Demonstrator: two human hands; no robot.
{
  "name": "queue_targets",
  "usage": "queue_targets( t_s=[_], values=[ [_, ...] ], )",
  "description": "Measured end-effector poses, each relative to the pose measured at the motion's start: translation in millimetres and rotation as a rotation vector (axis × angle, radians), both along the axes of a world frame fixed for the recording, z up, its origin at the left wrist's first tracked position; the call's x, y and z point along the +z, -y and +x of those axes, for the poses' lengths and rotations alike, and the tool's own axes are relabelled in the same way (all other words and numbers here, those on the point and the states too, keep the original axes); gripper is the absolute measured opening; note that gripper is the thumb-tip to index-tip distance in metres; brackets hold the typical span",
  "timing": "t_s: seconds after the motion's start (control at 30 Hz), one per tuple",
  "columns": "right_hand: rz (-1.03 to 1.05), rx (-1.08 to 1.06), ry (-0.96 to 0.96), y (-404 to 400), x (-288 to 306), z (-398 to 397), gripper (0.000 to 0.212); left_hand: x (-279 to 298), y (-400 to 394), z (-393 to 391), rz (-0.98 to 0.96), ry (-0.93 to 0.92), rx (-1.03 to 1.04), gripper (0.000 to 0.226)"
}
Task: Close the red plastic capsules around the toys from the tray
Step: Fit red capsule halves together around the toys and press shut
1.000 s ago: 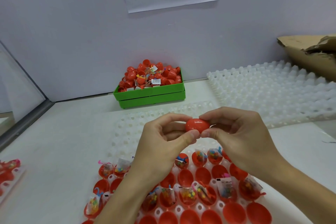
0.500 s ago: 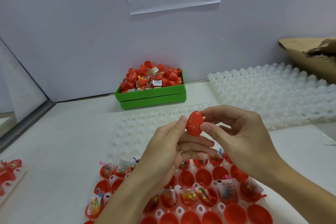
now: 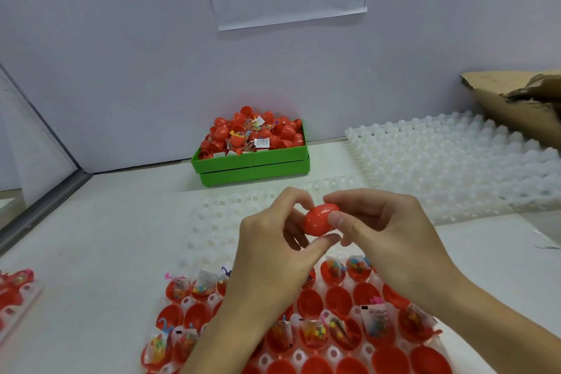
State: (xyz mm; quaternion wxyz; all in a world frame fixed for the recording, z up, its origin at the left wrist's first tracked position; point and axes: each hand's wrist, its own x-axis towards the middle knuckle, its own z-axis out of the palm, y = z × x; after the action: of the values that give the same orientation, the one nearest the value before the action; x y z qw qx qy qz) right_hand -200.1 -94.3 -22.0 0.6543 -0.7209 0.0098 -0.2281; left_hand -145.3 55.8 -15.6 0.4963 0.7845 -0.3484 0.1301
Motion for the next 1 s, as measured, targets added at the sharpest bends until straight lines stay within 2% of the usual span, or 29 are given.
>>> queue_targets(
  t_s=[0.1,0.2,0.3,0.4,0.47,0.6,0.7,0.8,1.0],
  values=[
    [0.053,0.017,-0.020,5,0,1,0.028,2,-2,1,0.011,-0.013,-0.075,0.027],
    [0.109,0.065,-0.027,6,2,2,0.031,3,-4,2,0.005,0.022,-0.057,0.030],
    [0.106,0.066,-0.045,3,3,4,0.026,2,-3,2,0.032,0.139,-0.015,0.030],
    [0.045,0.081,-0.100,-1,7,7,0.027,2,-3,3,0.158,0.288,0.027,0.030],
    [0.025,0.085,-0.128,0,10,9,0.028,3,-2,7,0.214,0.319,0.037,0.032],
    [0.064,0.087,-0.188,12,18,15,0.030,7,0,15,0.244,0.240,0.002,0.032],
    [0.339,0.115,-0.234,31,23,23,0.030,9,0,24,0.261,0.192,0.016,0.047],
    [0.595,0.160,-0.236,52,26,29,0.029,8,-8,30,0.177,0.119,0.028,0.039],
    [0.535,0.035,-0.181,83,29,58,0.012,-5,-27,37,0.089,0.047,0.081,0.029]
  ],
)
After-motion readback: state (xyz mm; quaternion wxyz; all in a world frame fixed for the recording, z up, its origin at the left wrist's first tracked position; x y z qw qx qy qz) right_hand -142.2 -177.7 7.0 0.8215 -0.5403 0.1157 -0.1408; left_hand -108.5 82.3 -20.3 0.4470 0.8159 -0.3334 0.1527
